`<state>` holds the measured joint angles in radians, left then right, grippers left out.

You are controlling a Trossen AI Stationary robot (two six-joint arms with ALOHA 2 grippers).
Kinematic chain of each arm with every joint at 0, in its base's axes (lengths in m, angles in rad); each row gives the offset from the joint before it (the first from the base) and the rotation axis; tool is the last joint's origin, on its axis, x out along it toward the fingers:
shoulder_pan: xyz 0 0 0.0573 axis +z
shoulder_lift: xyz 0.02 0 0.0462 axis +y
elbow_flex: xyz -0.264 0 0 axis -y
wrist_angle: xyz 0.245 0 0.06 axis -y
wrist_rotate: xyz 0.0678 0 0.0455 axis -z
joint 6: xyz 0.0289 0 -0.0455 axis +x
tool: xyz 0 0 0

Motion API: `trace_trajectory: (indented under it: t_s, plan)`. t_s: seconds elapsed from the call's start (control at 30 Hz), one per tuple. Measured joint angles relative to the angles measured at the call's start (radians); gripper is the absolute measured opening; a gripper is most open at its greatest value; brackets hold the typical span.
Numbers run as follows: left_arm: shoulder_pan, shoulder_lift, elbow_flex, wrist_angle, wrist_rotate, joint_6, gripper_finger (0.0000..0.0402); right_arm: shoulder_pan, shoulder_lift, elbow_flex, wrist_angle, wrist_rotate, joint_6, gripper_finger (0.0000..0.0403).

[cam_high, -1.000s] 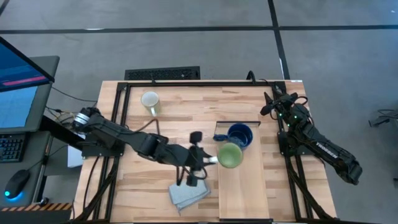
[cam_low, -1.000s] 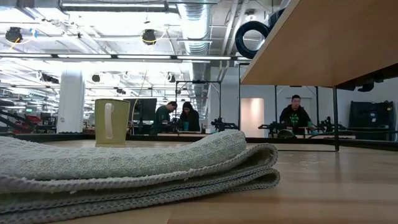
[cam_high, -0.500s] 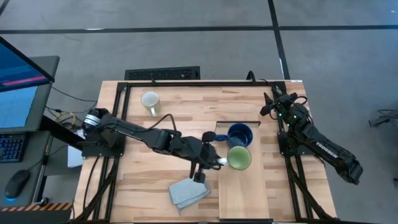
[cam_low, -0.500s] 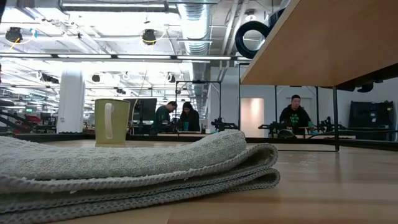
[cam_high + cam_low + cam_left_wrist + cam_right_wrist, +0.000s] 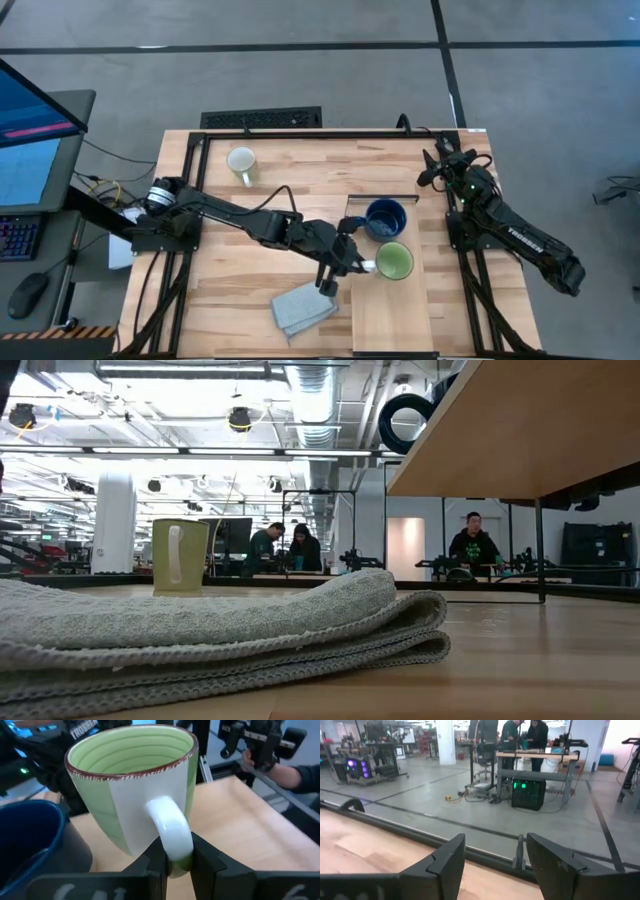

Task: Stack small to large cups/mugs on shelf
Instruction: Put the light green cup on the shelf

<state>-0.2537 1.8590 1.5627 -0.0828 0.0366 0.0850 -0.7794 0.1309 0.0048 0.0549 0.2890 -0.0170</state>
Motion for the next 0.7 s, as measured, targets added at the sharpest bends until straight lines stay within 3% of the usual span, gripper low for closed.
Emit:
trace_trajectory:
  t_s: [0.7]
  plan:
    - [0.036, 0.045, -0.001, 0.033, 0.069, 0.012, 0.0035, 0.000, 0.034, 0.000, 0.002, 0.000, 0.001, 0.0235]
